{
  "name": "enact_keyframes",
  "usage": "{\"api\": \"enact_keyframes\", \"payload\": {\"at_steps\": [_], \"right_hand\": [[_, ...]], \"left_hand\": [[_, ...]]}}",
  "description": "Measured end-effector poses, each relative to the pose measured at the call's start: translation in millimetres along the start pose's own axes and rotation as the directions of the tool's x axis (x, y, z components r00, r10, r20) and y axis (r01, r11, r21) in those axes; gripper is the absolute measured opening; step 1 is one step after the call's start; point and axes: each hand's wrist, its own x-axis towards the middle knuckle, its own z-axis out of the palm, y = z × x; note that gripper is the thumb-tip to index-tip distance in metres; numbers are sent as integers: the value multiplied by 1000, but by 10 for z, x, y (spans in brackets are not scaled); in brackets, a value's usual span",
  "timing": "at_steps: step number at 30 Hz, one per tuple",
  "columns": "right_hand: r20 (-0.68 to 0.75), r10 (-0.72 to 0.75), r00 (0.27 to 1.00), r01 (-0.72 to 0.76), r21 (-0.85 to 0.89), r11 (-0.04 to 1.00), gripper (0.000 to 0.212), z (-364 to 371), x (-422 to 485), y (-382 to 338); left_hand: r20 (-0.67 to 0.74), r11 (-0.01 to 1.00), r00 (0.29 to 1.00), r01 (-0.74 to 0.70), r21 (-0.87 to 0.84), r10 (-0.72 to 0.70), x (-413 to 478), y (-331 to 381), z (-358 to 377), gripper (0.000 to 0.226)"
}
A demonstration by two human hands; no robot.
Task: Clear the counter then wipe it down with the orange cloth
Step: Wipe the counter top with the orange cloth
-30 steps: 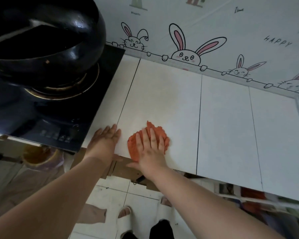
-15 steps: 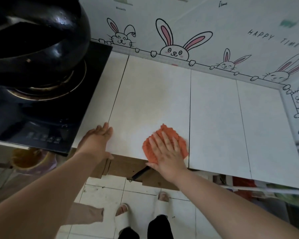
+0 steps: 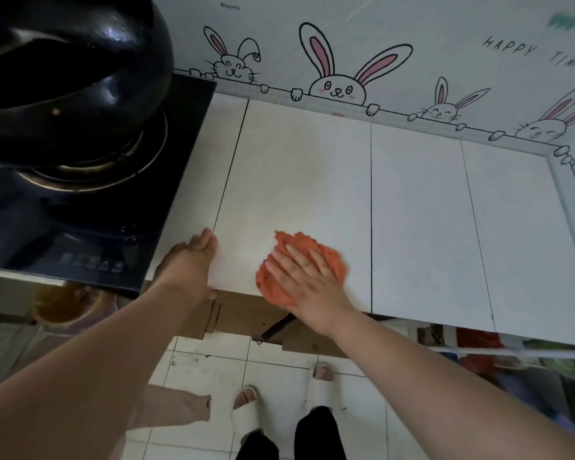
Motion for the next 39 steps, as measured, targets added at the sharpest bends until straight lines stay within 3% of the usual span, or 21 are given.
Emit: {"api": "enact_keyframes", "payload": {"at_steps": [6, 13, 17, 19, 25, 30, 35, 39], "right_hand": [[77, 217, 973, -223, 73, 972, 80, 24, 148, -299], [69, 47, 997, -51, 66, 997, 75, -44, -82, 35], [49, 133, 990, -134, 26, 991, 75, 48, -611, 482], [54, 162, 985, -163, 14, 987, 76, 68, -736, 580], [55, 253, 966, -256, 72, 964, 75, 72, -639, 418], [6, 154, 988, -154, 57, 986, 64, 36, -1029, 840], [33, 196, 980, -198, 54, 979, 64, 105, -1473, 1226], [49, 343, 938, -346, 73, 935, 78, 156, -1555, 1210]], "left_hand": [[-4, 1000, 1000, -1, 1, 1, 81, 170, 54, 119], [50, 992, 996, 64, 108, -70, 119, 354, -3, 114], [70, 986, 993, 85, 143, -95, 94, 465, -30, 114], [26, 989, 997, 63, 133, -67, 61, 547, -13, 109], [-79, 979, 977, -202, -9, 200, -60, 1430, 107, 89], [-89, 979, 975, -201, 30, 203, -32, 1656, 121, 89], [-87, 979, 975, -203, 26, 204, -42, 1673, 104, 88], [-85, 980, 976, -199, 5, 198, -27, 1678, 109, 90]]}}
